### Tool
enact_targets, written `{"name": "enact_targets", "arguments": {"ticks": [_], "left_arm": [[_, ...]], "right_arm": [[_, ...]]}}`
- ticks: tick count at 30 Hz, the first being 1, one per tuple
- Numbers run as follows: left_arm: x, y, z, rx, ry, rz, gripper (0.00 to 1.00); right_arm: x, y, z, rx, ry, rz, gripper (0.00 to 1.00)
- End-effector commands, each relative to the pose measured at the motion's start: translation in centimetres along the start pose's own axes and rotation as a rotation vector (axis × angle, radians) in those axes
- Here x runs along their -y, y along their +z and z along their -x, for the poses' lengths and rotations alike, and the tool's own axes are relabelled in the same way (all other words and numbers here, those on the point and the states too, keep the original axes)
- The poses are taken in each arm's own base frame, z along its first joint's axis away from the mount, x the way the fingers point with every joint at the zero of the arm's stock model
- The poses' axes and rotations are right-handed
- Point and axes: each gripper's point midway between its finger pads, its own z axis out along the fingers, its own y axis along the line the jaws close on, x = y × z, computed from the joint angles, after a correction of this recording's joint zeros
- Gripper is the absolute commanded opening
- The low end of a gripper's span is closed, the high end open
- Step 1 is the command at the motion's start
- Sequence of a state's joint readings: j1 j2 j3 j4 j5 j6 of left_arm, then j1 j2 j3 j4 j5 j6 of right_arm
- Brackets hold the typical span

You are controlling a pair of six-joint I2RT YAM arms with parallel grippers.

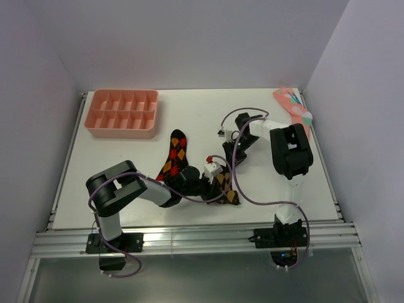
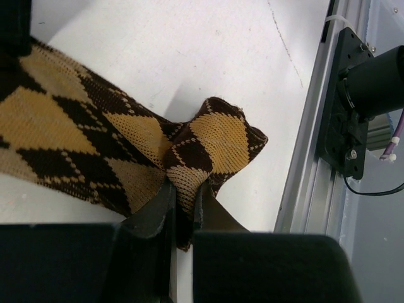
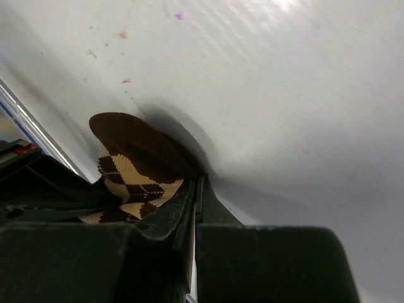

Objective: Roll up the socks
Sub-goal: Roll the sock at the center of the board.

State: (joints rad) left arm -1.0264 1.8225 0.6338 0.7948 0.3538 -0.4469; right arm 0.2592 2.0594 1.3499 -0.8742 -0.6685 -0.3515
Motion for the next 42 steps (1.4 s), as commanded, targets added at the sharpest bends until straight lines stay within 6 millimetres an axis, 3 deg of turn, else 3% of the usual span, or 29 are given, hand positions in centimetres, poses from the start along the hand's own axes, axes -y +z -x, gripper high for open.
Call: {"name": "enact_targets", "arguments": {"ticks": [1, 15, 24, 29, 42], "left_arm": [[0.4, -1.0, -2.7, -0.104, -0.034, 0.001, 0.00], [-0.6, -0.7, -4.4, -0.225, -0.148, 0.013, 0.00], [0.1, 0.1, -5.7, -0.354, -0.347, -0.068, 0.00], [-0.5, -0.1, -7.1, -0.434, -0.454, -0.077, 0.00], [-1.7, -1.7, -7.4, -0.568, -0.768, -0.078, 0.00]], "right_arm": [[3.2, -2.3, 3.1, 0.142, -0.053, -0.138, 0.00], [5.1, -3.9, 3.0, 0.184, -0.018, -0.187, 0.00], [5.4, -4.3, 2.7, 0.195, -0.027, -0.214, 0.00], [5.7, -4.7, 2.5, 0.207, -0.036, -0.243, 0.00], [6.4, -5.0, 2.5, 0.239, -0.074, -0.276, 0.00]]}}
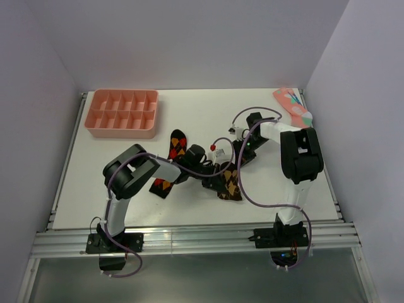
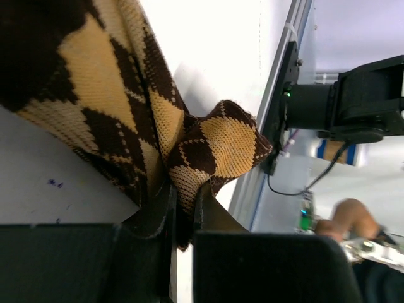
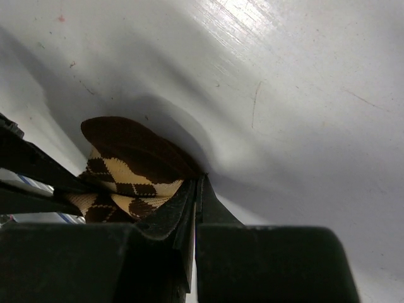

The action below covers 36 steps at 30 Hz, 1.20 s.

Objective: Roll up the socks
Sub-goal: Roll the sock at the center of the board.

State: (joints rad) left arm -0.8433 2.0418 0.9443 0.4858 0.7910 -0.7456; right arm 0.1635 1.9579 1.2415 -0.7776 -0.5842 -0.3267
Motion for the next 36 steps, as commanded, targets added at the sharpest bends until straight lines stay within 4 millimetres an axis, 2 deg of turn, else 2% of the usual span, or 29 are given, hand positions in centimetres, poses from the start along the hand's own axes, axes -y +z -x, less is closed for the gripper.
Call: {"name": "enact_targets", "arguments": {"ticks": [1, 6, 9, 16, 19, 23, 25, 28, 29, 30, 32, 34, 36], "left_arm": [[-3.6, -1.3, -7.9, -0.270, -0.345, 0.113, 0.00], [-5.0, -1.8, -8.8, -0.337, -0.424, 0.198, 0.00], [-5.2, -1.9, -9.1, -0.368, -0.466, 0.232, 0.00], [-5.5, -1.9, -9.0, -0.405, -0.573, 0.305, 0.00], [-6.2, -1.9, -9.3, -0.422, -0.599, 0.355, 0.00], [-6.5, -1.8, -8.9, -0.425, -0.608, 0.382, 0.00], [-6.6, -1.8, -8.6, -0.425, -0.612, 0.396, 0.00], [-6.9, -1.9, -8.3, -0.426, -0.617, 0.410, 0.00], [-7.0, -1.9, -8.3, -0.426, -0.617, 0.413, 0.00], [-7.0, -1.9, -8.2, -0.423, -0.617, 0.413, 0.00], [-7.2, -2.0, -8.2, -0.424, -0.621, 0.420, 0.00], [-7.3, -2.0, -8.1, -0.419, -0.624, 0.417, 0.00], [-7.4, -2.1, -8.0, -0.413, -0.630, 0.419, 0.00]], "right_arm": [[3.0, -1.8, 3.7, 0.154, -0.126, -0.142, 0.00], [2.5, -2.1, 3.7, 0.165, -0.150, -0.125, 0.00], [2.2, -2.4, 3.6, 0.175, -0.170, -0.126, 0.00], [1.5, -2.7, 3.5, 0.198, -0.205, -0.105, 0.08], [1.2, -3.2, 3.5, 0.215, -0.229, -0.111, 0.17], [0.9, -4.0, 3.4, 0.242, -0.272, -0.135, 0.35], [0.6, -4.7, 3.6, 0.276, -0.300, -0.150, 0.39], [-1.6, -6.1, 3.0, 0.310, -0.377, -0.105, 0.42], [-2.6, -7.1, 2.8, 0.330, -0.450, -0.096, 0.42], [-4.0, -7.4, 2.4, 0.345, -0.491, -0.039, 0.42], [-5.5, -8.2, 0.9, 0.354, -0.595, -0.018, 0.43], [-7.1, -8.2, -0.7, 0.339, -0.670, 0.025, 0.43], [-7.7, -7.8, -2.4, 0.328, -0.758, 0.027, 0.44]]}}
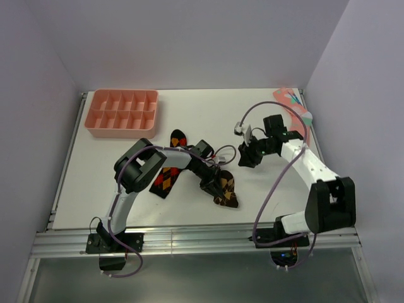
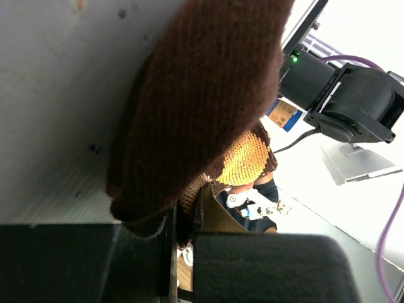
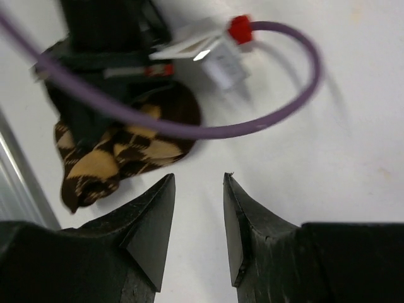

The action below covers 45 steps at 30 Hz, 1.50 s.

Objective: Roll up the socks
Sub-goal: Roll the sock at the center of the board.

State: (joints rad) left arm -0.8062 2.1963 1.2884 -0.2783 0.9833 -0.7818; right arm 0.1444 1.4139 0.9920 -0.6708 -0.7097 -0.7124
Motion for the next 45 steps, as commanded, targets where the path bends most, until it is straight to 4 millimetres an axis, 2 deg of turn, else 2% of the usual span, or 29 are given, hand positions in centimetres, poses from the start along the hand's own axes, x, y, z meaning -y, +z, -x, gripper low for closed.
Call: {"name": "enact_targets", "arguments": {"ticks": [1, 2, 4, 5, 13, 24, 32, 45], "left_arm": [[-8.9, 1.1, -1.3, 0.012, -0.187, 0.281, 0.00], [-8.8, 1.1, -1.3, 0.012, -0.184, 0.279, 0.00], [-8.8, 1.1, -1.2, 0.015, -0.185, 0.275, 0.00], [-8.9, 1.1, -1.2, 0.014, -0.189, 0.274, 0.00], [-9.1, 1.1, -1.3, 0.017, -0.190, 0.276, 0.00], [-9.5, 1.0, -1.3, 0.023, -0.194, 0.275, 0.00], [-9.7, 1.1, -1.2, 0.022, -0.192, 0.278, 0.00], [-9.9, 1.1, -1.5, 0.021, -0.191, 0.265, 0.00]], "right_arm": [[-4.1, -0.2, -1.7, -0.007, -0.161, 0.124, 0.44], [-5.5, 0.4, -2.5, -0.027, -0.203, 0.160, 0.44], [-6.3, 0.7, -3.0, -0.042, -0.256, 0.155, 0.44], [-7.4, 1.3, -3.8, -0.064, -0.282, 0.182, 0.45], [-10.5, 2.7, -5.5, -0.121, -0.400, 0.223, 0.47], [-12.5, 3.3, -6.4, -0.140, -0.473, 0.244, 0.49], [-13.5, 4.1, -7.8, -0.181, -0.498, 0.268, 0.53], [-13.3, 6.2, -8.9, -0.247, -0.518, 0.231, 0.58]]}}
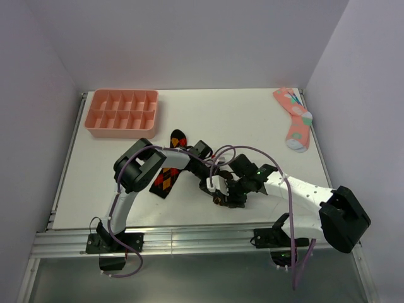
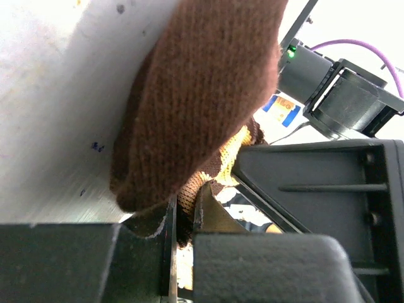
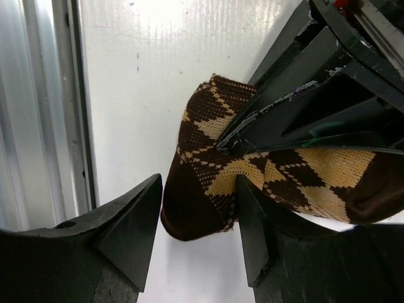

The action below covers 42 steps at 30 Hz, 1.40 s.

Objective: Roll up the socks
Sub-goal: Roll the sock at the center of the board.

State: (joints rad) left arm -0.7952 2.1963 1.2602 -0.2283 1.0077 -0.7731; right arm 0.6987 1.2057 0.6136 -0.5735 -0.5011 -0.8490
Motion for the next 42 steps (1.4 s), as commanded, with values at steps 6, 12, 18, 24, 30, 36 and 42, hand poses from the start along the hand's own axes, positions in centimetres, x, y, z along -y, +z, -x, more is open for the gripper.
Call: {"name": "enact_targets", "arguments": {"ticks": [6, 12, 18, 24, 30, 36, 42], "left_arm": [[-9.6, 0.8, -1.8, 0.021, -0.214, 0.276, 0.00], [-9.0, 0.9, -1.8, 0.019, -0.204, 0.242, 0.00], [-8.5, 1.1, -1.8, 0.021, -0.200, 0.197, 0.00], [-7.5, 1.0, -1.9, 0.012, -0.187, 0.127, 0.00], [-7.0, 1.0, -1.9, 0.014, -0.175, 0.087, 0.00], [-6.4, 0.8, -1.4, 0.064, -0.178, 0.058, 0.09], [-3.9, 0.0, 0.6, 0.200, -0.123, 0.000, 0.22]], "right_arm": [[0.1, 1.8, -1.2, -0.056, 0.014, 0.010, 0.59], [0.1, 2.5, -1.6, -0.081, 0.016, 0.020, 0.59], [0.0, 3.1, -1.9, -0.102, 0.047, 0.049, 0.56], [0.0, 3.7, -2.2, -0.149, 0.089, 0.095, 0.51], [0.0, 4.3, -2.3, -0.183, 0.136, 0.127, 0.42], [-0.5, 4.4, -2.5, -0.211, 0.178, 0.164, 0.15], [-0.7, 4.6, -2.7, -0.230, 0.218, 0.182, 0.05]]}}
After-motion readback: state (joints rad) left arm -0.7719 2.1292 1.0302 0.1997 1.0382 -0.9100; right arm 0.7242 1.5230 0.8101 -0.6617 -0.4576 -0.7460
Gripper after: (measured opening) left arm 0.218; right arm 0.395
